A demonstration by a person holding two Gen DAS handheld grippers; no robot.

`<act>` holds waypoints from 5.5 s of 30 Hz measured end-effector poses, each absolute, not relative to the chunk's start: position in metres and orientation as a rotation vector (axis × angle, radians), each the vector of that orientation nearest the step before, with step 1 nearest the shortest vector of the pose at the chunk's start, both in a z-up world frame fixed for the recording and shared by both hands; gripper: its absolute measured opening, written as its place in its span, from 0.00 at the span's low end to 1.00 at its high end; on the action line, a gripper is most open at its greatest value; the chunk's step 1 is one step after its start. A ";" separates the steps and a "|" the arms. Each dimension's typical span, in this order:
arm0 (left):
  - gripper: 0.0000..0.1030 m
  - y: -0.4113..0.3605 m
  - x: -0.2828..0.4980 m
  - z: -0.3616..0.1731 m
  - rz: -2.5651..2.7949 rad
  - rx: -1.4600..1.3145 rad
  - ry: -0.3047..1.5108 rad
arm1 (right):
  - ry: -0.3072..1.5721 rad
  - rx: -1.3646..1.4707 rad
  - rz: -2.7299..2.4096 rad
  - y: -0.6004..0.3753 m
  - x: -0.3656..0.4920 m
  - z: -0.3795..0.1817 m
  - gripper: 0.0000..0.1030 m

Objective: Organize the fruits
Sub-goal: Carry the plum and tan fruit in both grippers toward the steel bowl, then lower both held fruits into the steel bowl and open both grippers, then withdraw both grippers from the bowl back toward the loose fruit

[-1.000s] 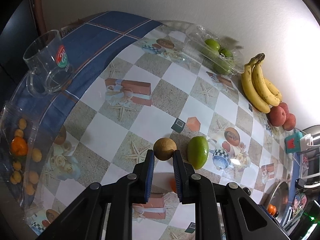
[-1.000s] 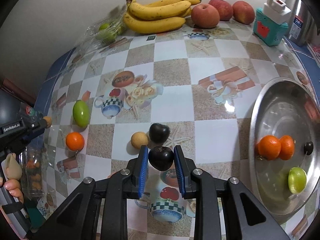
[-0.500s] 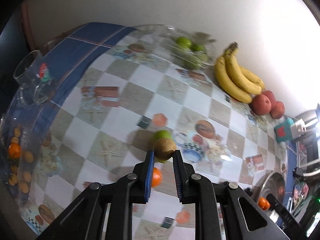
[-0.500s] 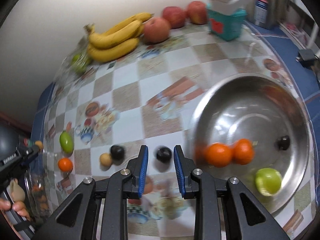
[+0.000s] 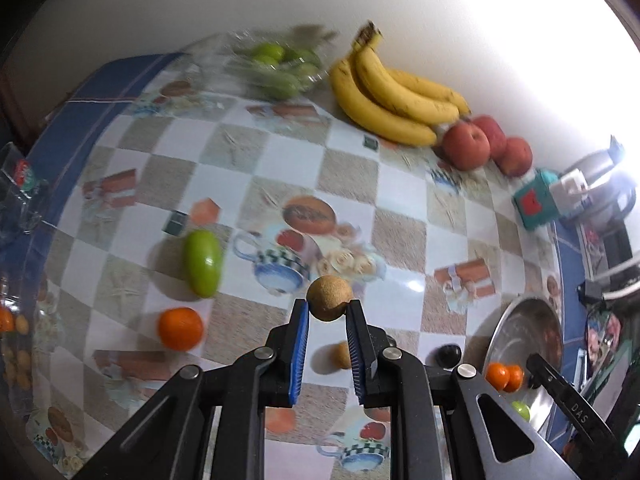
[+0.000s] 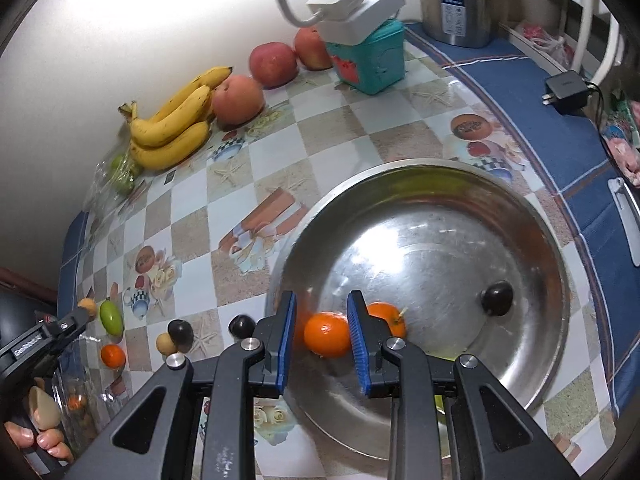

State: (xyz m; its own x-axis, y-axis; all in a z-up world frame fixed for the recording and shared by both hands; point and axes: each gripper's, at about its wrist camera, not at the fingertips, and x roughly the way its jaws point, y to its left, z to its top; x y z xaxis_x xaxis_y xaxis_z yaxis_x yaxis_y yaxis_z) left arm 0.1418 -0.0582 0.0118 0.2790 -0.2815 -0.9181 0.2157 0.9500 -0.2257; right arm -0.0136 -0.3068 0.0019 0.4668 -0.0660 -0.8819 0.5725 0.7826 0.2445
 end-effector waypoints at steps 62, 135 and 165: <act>0.20 -0.065 0.139 0.012 -0.323 -0.032 1.248 | 1.101 0.351 -0.282 -0.240 0.041 -0.016 0.24; 0.83 -0.228 0.080 -0.017 -0.540 0.185 1.190 | 1.068 0.564 -0.582 -0.387 -0.038 -0.025 0.73; 1.00 -0.191 0.100 -0.032 -0.326 0.203 1.245 | 1.072 0.514 -0.606 -0.381 -0.036 -0.028 0.99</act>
